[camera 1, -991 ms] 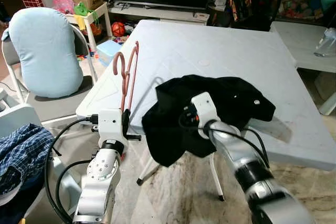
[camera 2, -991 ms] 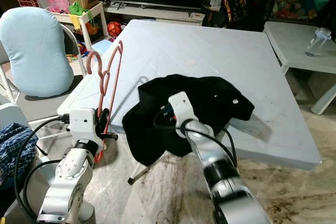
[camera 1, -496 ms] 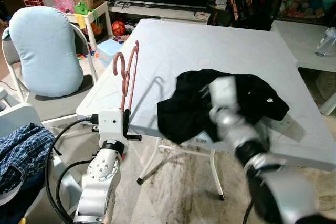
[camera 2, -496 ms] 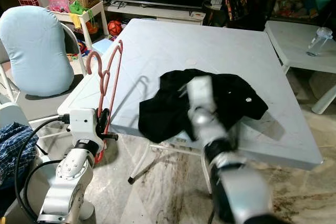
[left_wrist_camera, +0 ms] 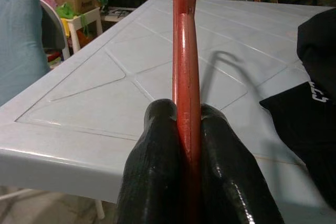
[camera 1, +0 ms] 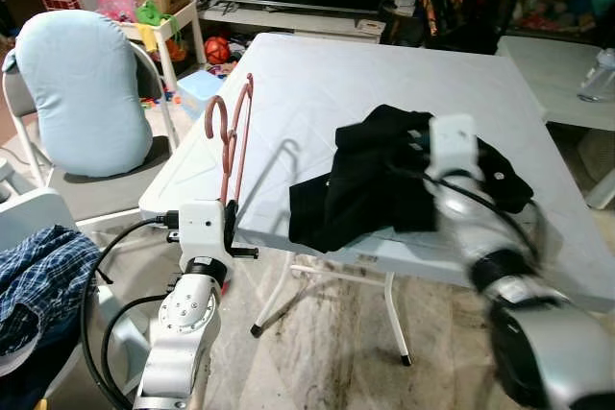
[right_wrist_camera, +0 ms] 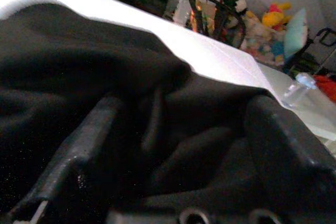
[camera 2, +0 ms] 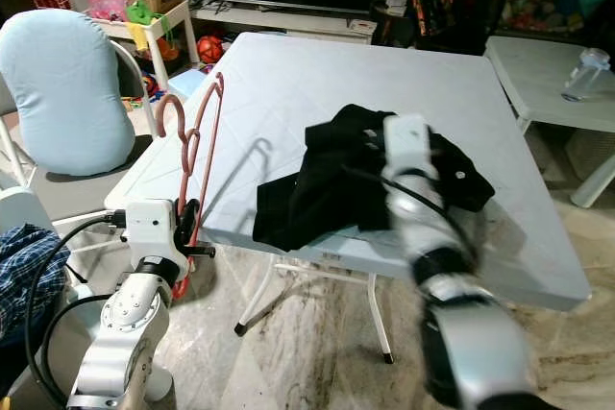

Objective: Hang hanger

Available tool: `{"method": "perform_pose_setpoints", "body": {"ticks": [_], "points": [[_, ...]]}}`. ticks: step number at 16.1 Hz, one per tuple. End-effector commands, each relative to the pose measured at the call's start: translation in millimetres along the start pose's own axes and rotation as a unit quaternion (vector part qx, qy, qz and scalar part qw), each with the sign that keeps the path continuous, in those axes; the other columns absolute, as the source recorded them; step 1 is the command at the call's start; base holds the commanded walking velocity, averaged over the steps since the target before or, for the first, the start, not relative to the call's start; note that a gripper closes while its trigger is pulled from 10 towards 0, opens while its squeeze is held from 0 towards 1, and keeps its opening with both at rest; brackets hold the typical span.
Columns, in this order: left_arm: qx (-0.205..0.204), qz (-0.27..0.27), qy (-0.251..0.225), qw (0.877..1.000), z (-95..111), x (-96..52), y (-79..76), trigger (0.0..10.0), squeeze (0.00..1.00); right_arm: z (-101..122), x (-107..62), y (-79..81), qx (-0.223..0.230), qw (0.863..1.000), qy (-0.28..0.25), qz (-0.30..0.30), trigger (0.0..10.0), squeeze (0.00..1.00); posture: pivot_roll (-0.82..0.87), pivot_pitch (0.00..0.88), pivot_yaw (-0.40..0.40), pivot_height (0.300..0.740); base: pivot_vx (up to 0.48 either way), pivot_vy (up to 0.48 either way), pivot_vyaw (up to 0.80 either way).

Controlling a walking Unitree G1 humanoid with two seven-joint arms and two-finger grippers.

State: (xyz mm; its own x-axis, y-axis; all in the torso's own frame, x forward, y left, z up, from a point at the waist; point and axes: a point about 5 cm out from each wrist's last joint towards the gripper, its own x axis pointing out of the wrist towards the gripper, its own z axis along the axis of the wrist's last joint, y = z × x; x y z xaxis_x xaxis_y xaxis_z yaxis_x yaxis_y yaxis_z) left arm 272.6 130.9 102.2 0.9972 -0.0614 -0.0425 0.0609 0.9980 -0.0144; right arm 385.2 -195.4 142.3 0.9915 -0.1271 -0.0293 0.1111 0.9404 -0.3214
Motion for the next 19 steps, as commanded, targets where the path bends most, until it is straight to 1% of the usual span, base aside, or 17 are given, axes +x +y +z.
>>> {"method": "perform_pose_setpoints", "body": {"ticks": [1, 2, 3, 4, 5, 7, 8, 9, 11, 12, 13, 14, 15, 16, 17, 18, 19], "points": [[0.004, -0.002, 0.003, 1.000, -1.0, -1.5, -1.8, 10.0, 0.00, 1.8, -1.4, -5.5, 0.001, 0.998, -0.010, 0.063, 10.0, 0.00, 0.07, 0.000, -0.036, 0.740, 0.000, 0.000, 0.00], [0.004, -0.003, 0.004, 1.000, -1.1, -1.4, -2.0, 10.0, 0.00, -0.6, -1.9, -13.4, -0.018, 0.997, -0.003, 0.073, 10.0, 0.00, 0.06, 0.000, -0.032, 0.740, 0.000, 0.000, 0.00], [0.004, -0.004, 0.005, 1.000, -1.3, -1.2, -2.1, 10.0, 0.00, -2.4, -3.0, -18.9, -0.026, 0.995, 0.007, 0.101, 10.0, 0.00, 0.06, 0.000, -0.032, 0.740, 0.000, 0.000, 0.00], [0.005, -0.006, 0.006, 1.000, -1.6, -1.3, -2.5, 10.0, 0.00, -4.1, -5.3, -23.7, -0.060, 0.987, 0.016, 0.145, 10.0, 0.00, 0.05, 0.000, -0.028, 0.740, 0.000, 0.000, 0.00], [0.005, -0.007, 0.007, 1.000, -1.7, -1.3, -3.0, 10.0, 0.00, -4.5, -6.7, -29.4, -0.092, 0.981, 0.021, 0.173, 10.0, 0.00, 0.05, 0.000, -0.024, 0.740, 0.000, 0.000, 0.00], [0.005, -0.008, 0.007, 1.000, -1.6, -1.3, -2.9, 10.0, 0.00, -4.5, -9.2, -36.2, -0.107, 0.971, 0.030, 0.212, 10.0, 0.00, 0.05, 0.000, -0.025, 0.740, 0.000, 0.000, 0.00], [0.006, -0.008, 0.007, 1.000, -1.5, -1.1, -2.4, 10.0, 0.00, -4.4, -11.5, -43.7, -0.124, 0.963, 0.042, 0.238, 10.0, 0.00, 0.05, 0.000, -0.023, 0.740, 0.000, 0.000, 0.00], [0.006, -0.008, 0.007, 1.000, -1.4, -0.8, -1.9, 10.0, 0.00, -2.1, -12.6, -49.8, -0.133, 0.958, 0.044, 0.250, 10.0, 0.00, 0.05, 0.000, -0.021, 0.740, 0.000, 0.000, 0.00], [0.004, -0.010, 0.001, 1.000, 0.5, -0.3, -1.0, 10.0, 0.00, 4.4, -18.6, -67.0, -0.143, 0.942, 0.057, 0.299, 10.0, 0.00, 0.05, 0.000, -0.018, 0.740, 0.000, 0.000, 0.00], [0.005, -0.010, 0.001, 1.000, 0.7, 0.0, -1.0, 10.0, 0.00, 5.8, -22.5, -71.3, -0.150, 0.934, 0.059, 0.320, 10.0, 0.00, 0.05, 0.000, -0.018, 0.740, 0.000, 0.000, 0.00], [0.006, -0.011, 0.002, 1.000, 0.4, 0.5, -0.7, 10.0, 0.00, 9.5, -24.2, -76.2, -0.141, 0.933, 0.056, 0.325, 10.0, 0.00, 0.05, 0.000, -0.017, 0.740, 0.000, 0.000, 0.00], [0.006, -0.011, 0.003, 1.000, 0.2, 0.9, -0.6, 10.0, 0.00, 13.9, -23.8, -79.6, -0.111, 0.939, 0.051, 0.322, 10.0, 0.00, 0.05, 0.000, -0.016, 0.740, 0.000, 0.000, 0.00], [0.006, -0.012, 0.002, 1.000, 0.3, 0.8, -0.9, 10.0, 0.00, 14.9, -27.4, -79.6, -0.084, 0.935, 0.051, 0.342, 10.0, 0.00, 0.05, 0.000, -0.017, 0.740, 0.000, 0.000, 0.00], [0.006, -0.012, 0.003, 1.000, 0.2, 0.6, -0.8, 10.0, 0.00, 12.0, -32.1, -77.5, -0.077, 0.926, 0.058, 0.364, 10.0, 0.00, 0.05, 0.000, -0.017, 0.740, 0.000, 0.000, 0.00], [0.006, -0.011, 0.003, 1.000, -0.1, 0.2, -0.1, 10.0, 0.00, 4.4, -44.1, -73.0, -0.075, 0.906, 0.076, 0.410, 10.0, 0.00, 0.06, 0.000, -0.019, 0.740, 0.000, 0.000, 0.00], [0.007, -0.008, 0.003, 1.000, 0.1, -0.3, 1.4, 10.0, 0.00, -2.5, -53.0, -70.0, -0.076, 0.892, 0.087, 0.437, 10.0, 0.00, 0.06, 0.000, -0.018, 0.740, 0.000, 0.000, 0.00], [0.008, -0.007, 0.004, 1.000, -0.2, -0.8, 3.4, 10.0, 0.00, -12.7, -67.4, -64.8, -0.061, 0.869, 0.106, 0.480, 10.0, 0.00, 0.06, 0.000, -0.017, 0.740, 0.000, 0.000, 0.00]]}}
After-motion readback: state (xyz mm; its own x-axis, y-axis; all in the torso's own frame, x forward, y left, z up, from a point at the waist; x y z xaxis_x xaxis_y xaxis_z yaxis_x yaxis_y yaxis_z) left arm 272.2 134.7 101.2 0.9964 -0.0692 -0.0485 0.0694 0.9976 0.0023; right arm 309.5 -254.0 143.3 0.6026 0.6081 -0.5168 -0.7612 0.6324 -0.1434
